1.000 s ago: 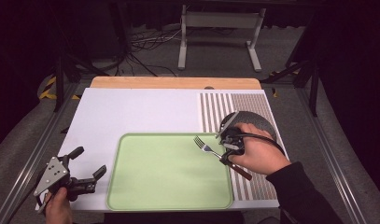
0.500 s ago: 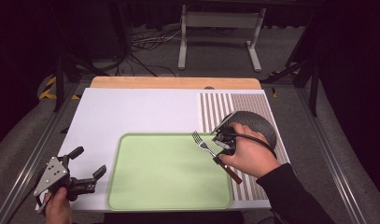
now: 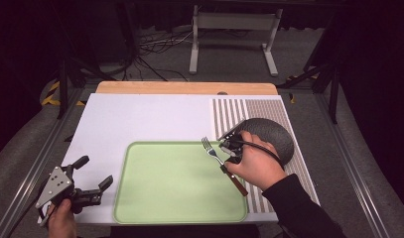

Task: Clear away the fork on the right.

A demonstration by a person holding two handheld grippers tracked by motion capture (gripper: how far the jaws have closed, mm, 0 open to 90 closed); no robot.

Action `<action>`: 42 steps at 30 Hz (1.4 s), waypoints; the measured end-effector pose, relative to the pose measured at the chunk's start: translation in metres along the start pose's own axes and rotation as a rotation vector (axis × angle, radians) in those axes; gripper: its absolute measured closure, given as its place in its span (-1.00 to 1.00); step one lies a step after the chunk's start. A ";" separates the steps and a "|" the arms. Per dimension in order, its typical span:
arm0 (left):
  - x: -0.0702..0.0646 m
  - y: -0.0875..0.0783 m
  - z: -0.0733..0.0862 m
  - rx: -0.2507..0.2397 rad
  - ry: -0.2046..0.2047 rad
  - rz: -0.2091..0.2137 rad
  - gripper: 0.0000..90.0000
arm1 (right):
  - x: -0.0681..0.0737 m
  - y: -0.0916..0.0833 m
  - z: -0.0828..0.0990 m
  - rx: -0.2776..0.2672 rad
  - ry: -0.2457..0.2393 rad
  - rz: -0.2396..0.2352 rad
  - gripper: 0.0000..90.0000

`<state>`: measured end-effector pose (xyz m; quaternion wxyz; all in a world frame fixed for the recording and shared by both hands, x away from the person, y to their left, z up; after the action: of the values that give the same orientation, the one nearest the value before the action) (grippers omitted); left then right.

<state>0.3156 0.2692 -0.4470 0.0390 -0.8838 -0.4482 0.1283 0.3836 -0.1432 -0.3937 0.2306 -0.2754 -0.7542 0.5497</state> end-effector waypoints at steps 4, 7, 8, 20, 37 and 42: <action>0.000 0.000 0.000 -0.002 -0.001 0.000 -1.00 | 0.002 0.009 0.000 0.016 0.020 -0.004 0.73; 0.000 0.000 0.000 -0.001 -0.001 0.000 -1.00 | 0.003 0.016 0.000 0.031 0.040 -0.010 0.73; 0.000 0.000 0.000 0.002 0.001 0.000 -1.00 | 0.003 0.019 0.001 0.036 0.047 -0.013 0.73; 0.000 0.000 0.000 -0.001 -0.001 -0.001 -1.00 | 0.003 0.037 0.007 0.064 0.118 0.000 0.73; 0.000 0.000 0.000 0.000 -0.001 -0.001 -1.00 | 0.006 0.048 0.014 0.123 0.165 -0.012 0.73; 0.000 0.000 0.000 -0.001 -0.001 -0.001 -1.00 | 0.006 0.050 0.014 0.132 0.170 -0.017 0.73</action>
<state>0.3156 0.2694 -0.4467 0.0384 -0.8836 -0.4486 0.1285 0.3780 -0.1369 -0.4454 0.3159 -0.2989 -0.6963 0.5711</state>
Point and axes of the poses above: each handheld gripper's, and its own axes: y roughly forward along the jaws, z roughly out of its underside, x roughly to its left, the point moved 4 cm from there along y, roughly forward along the jaws, and after that the axes turned 12 degrees about -y, right-handed, at the moved point
